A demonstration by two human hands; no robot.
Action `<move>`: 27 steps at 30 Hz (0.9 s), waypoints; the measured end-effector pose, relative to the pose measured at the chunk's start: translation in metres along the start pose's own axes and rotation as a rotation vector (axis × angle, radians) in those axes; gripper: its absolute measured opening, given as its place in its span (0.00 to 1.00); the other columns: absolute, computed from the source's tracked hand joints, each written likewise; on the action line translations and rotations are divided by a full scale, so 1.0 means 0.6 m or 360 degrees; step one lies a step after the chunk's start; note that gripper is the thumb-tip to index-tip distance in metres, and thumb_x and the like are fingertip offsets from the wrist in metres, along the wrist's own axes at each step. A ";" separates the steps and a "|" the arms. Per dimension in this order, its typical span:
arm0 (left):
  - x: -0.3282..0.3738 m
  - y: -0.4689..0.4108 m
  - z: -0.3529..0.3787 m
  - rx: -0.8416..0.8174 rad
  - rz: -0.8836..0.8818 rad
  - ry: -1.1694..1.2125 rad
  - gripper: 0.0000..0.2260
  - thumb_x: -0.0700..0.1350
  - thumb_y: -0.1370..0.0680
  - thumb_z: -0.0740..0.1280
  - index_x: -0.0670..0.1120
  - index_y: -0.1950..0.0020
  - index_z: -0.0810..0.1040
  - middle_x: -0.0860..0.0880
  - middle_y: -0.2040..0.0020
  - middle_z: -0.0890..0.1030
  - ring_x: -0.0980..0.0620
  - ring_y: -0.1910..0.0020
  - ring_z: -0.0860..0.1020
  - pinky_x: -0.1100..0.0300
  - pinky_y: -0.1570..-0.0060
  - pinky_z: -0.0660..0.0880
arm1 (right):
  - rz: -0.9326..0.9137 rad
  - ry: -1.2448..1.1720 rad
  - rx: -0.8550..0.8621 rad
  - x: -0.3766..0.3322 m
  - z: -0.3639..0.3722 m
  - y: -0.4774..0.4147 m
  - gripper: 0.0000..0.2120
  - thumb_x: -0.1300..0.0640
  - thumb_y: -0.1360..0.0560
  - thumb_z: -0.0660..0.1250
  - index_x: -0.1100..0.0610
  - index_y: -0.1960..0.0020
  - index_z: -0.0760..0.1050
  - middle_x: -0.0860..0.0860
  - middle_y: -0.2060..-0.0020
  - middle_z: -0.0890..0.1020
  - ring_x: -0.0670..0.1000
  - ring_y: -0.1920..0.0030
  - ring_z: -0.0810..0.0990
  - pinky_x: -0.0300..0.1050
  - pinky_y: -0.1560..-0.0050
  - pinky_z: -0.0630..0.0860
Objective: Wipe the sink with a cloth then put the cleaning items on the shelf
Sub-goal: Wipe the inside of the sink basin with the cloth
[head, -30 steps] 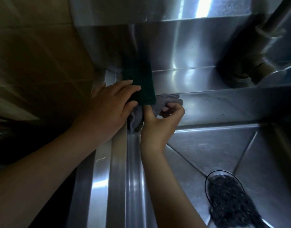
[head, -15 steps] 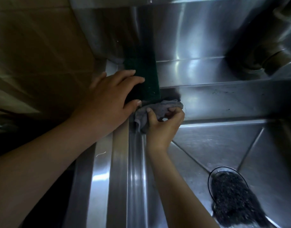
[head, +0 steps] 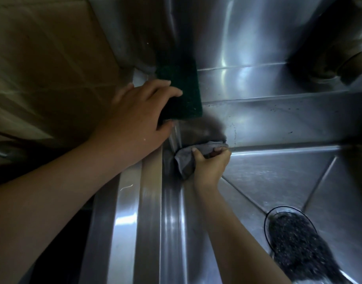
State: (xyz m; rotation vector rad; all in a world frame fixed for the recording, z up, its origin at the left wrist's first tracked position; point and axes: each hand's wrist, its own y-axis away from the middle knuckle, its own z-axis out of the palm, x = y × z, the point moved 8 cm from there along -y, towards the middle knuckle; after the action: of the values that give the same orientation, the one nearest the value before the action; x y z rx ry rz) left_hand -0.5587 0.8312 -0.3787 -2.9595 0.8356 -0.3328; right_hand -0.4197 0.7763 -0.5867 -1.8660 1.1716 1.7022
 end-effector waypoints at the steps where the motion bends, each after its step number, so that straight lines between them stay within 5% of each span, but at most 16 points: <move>1: -0.001 0.000 0.000 -0.0002 -0.0007 -0.0007 0.22 0.49 0.26 0.64 0.53 0.33 0.67 0.51 0.30 0.66 0.48 0.33 0.66 0.48 0.33 0.56 | -0.0010 -0.0027 0.0009 -0.007 -0.002 0.002 0.22 0.62 0.35 0.77 0.56 0.53 0.64 0.59 0.49 0.74 0.57 0.49 0.75 0.50 0.43 0.72; 12: 0.001 0.001 -0.002 -0.0014 -0.0023 0.0018 0.22 0.49 0.27 0.65 0.52 0.33 0.68 0.50 0.30 0.66 0.47 0.34 0.68 0.47 0.34 0.57 | -0.0417 -0.0471 0.0052 -0.156 -0.034 0.040 0.23 0.60 0.35 0.77 0.44 0.55 0.64 0.56 0.52 0.72 0.50 0.54 0.74 0.30 0.58 0.71; 19: 0.000 0.001 -0.002 -0.0025 -0.0032 0.0019 0.22 0.49 0.27 0.64 0.52 0.33 0.67 0.50 0.30 0.66 0.47 0.33 0.67 0.49 0.33 0.56 | -0.0389 -0.0340 0.0017 -0.129 -0.026 0.029 0.23 0.62 0.35 0.77 0.55 0.50 0.64 0.58 0.50 0.70 0.52 0.50 0.72 0.53 0.48 0.77; 24: -0.002 0.000 0.001 -0.0033 -0.0023 0.0027 0.23 0.51 0.27 0.63 0.53 0.32 0.66 0.51 0.30 0.65 0.48 0.33 0.66 0.49 0.33 0.55 | -0.0387 -0.0249 0.0026 -0.079 -0.020 0.006 0.23 0.63 0.35 0.76 0.53 0.52 0.63 0.54 0.51 0.68 0.40 0.58 0.70 0.27 0.56 0.70; 27: -0.001 0.001 -0.001 0.0011 -0.0002 0.0021 0.22 0.50 0.27 0.64 0.52 0.33 0.68 0.49 0.31 0.68 0.46 0.35 0.68 0.47 0.36 0.59 | -0.0345 -0.0025 0.0028 -0.036 -0.025 -0.009 0.21 0.66 0.35 0.76 0.61 0.50 0.67 0.56 0.51 0.68 0.41 0.59 0.65 0.28 0.53 0.68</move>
State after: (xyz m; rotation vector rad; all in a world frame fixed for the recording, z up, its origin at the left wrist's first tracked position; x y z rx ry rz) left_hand -0.5597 0.8313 -0.3782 -2.9547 0.8318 -0.3551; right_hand -0.4045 0.7754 -0.5643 -1.8890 0.9367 1.5799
